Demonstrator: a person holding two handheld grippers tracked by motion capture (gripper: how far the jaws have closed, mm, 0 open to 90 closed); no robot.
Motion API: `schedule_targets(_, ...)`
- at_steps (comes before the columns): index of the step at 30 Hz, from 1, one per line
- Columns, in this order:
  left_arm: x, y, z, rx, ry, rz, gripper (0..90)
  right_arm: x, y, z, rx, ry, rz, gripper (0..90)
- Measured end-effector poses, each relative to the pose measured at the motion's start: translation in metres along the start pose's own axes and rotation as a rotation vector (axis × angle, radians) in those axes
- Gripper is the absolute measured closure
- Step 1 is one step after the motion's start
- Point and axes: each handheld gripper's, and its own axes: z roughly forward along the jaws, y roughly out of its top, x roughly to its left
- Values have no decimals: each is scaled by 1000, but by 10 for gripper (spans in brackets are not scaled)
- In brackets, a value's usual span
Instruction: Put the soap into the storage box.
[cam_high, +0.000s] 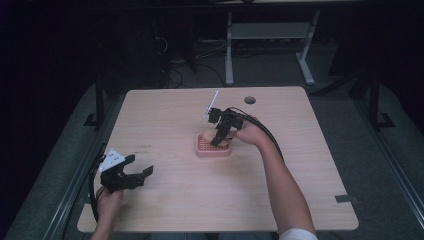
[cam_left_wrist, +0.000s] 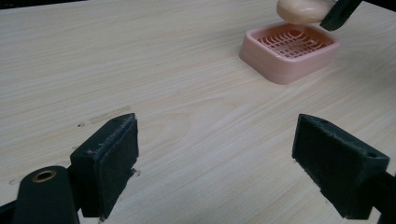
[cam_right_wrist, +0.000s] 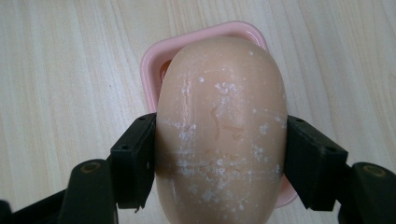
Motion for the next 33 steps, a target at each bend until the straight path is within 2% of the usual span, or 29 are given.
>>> schedule_targets(4, 0, 0, 0, 2, 0, 0, 142, -1, 0, 3, 2, 4, 10, 316)
schedule_targets(33, 1, 0, -1, 1, 0, 3, 142, -1, 2, 19, 39, 13, 5, 315)
